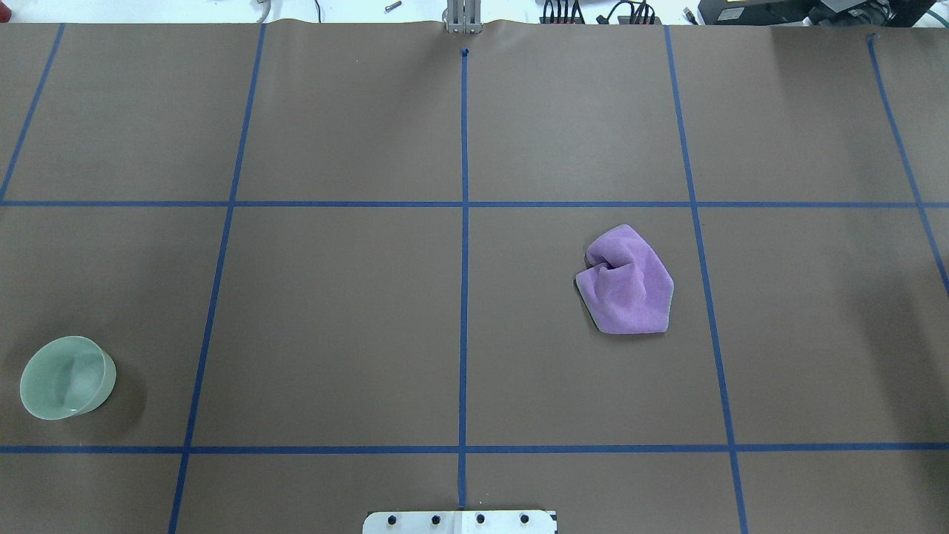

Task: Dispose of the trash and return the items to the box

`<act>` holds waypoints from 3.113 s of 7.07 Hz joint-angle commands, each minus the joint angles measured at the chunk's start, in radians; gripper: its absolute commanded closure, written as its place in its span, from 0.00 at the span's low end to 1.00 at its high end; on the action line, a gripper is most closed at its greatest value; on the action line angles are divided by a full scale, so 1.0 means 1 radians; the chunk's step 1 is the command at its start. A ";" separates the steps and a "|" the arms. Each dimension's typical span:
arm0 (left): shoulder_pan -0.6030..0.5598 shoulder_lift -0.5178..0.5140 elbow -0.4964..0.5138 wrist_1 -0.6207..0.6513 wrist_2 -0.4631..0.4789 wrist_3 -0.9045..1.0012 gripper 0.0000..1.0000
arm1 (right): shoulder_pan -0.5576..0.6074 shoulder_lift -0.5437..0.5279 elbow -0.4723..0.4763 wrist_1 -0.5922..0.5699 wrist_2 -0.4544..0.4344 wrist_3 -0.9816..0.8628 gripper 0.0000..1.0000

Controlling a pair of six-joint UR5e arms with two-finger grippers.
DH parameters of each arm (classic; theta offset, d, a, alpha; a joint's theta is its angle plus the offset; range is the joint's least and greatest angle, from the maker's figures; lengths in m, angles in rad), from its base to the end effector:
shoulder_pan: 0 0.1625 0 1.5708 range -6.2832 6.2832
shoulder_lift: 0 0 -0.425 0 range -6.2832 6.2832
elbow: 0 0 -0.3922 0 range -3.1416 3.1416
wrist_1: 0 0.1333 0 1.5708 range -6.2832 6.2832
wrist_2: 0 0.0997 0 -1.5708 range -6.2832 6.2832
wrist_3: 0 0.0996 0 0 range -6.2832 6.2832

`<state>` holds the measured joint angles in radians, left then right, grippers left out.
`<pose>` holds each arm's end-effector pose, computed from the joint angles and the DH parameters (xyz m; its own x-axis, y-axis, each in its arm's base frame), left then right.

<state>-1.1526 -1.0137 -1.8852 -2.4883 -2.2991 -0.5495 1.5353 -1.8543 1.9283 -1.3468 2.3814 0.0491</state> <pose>0.0526 -0.2833 0.6132 0.6032 0.2099 -0.7695 -0.0024 0.9652 0.2613 0.0473 -0.3896 0.5779 0.6819 -0.1899 0.7063 0.0005 0.9658 0.2592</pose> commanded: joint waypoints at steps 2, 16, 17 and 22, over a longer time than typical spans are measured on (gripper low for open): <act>-0.349 -0.237 -0.167 0.796 -0.004 0.643 1.00 | -0.001 0.001 -0.005 0.000 0.001 0.002 0.00; -0.562 -0.579 0.905 0.331 0.020 1.040 1.00 | -0.012 0.017 -0.012 0.003 -0.008 0.002 0.00; -0.549 -0.579 0.905 0.330 0.010 1.040 1.00 | -0.012 0.017 -0.012 0.002 -0.008 0.002 0.00; -0.518 -0.582 0.850 0.307 0.007 1.040 0.02 | -0.012 0.017 -0.012 0.002 -0.008 0.002 0.00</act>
<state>-1.6715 -1.5932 -0.9960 -2.1867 -2.2904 0.4898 1.5226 -1.8377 1.9159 -1.3453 2.3731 0.0506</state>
